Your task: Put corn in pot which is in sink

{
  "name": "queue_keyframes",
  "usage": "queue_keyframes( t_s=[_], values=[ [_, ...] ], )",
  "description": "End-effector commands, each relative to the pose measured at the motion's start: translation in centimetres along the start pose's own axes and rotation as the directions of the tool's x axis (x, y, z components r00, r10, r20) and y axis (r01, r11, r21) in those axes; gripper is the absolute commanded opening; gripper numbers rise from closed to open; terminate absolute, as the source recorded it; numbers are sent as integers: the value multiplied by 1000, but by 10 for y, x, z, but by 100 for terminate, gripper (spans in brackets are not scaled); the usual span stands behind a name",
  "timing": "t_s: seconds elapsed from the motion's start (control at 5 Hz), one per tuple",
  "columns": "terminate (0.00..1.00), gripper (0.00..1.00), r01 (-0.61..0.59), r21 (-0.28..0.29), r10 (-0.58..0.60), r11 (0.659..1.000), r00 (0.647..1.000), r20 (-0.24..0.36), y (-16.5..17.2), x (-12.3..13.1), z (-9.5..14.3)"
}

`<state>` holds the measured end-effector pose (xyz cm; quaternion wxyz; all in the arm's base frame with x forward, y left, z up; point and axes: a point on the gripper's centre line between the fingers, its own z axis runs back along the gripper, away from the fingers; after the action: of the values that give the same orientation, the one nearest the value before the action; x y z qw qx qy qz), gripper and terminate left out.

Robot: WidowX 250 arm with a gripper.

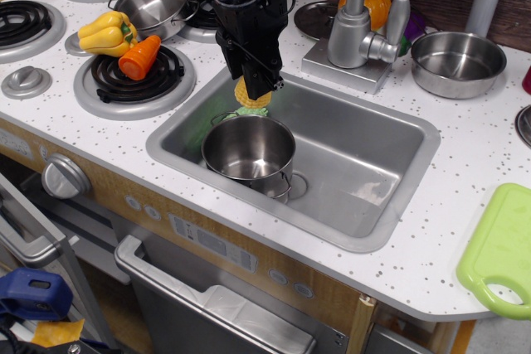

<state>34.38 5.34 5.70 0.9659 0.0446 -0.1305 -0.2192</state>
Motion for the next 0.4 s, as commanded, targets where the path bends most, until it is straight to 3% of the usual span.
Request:
queue_keyframes(
  t_s=[0.0,0.2],
  values=[
    [0,100,-49,14,48,999,996,71,1,-1,19],
    [0,100,-65,21,62,998,994,94,-4,-6,15]
  ],
)
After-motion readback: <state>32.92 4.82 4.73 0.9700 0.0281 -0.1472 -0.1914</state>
